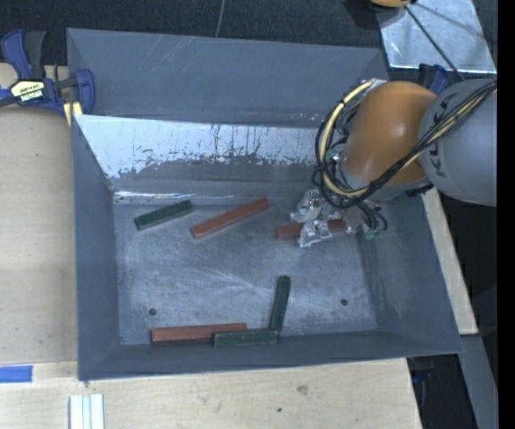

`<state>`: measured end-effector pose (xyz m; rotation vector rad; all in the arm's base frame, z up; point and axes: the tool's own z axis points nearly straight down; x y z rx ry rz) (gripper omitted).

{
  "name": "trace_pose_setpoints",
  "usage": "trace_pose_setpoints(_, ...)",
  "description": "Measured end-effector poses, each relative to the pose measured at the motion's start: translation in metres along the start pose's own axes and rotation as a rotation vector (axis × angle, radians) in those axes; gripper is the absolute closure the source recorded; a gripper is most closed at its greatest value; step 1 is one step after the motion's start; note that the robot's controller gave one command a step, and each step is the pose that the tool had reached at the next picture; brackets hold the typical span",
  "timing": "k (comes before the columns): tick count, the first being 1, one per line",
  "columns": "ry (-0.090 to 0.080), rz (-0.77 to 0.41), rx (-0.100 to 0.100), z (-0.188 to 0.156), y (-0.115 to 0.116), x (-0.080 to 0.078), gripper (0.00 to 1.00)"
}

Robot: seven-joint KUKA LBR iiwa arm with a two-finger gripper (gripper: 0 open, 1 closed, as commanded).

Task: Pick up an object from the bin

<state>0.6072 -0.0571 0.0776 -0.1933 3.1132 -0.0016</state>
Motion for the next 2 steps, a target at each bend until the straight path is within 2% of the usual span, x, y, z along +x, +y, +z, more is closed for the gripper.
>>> trace_pose_setpoints(1,0.0,0.0,0.0,0.0,0.0,0.0,1.0)
trace_pose_setpoints(2,0.018,-0.033,-0.002,-0.129,0.002,-0.008,1.0)
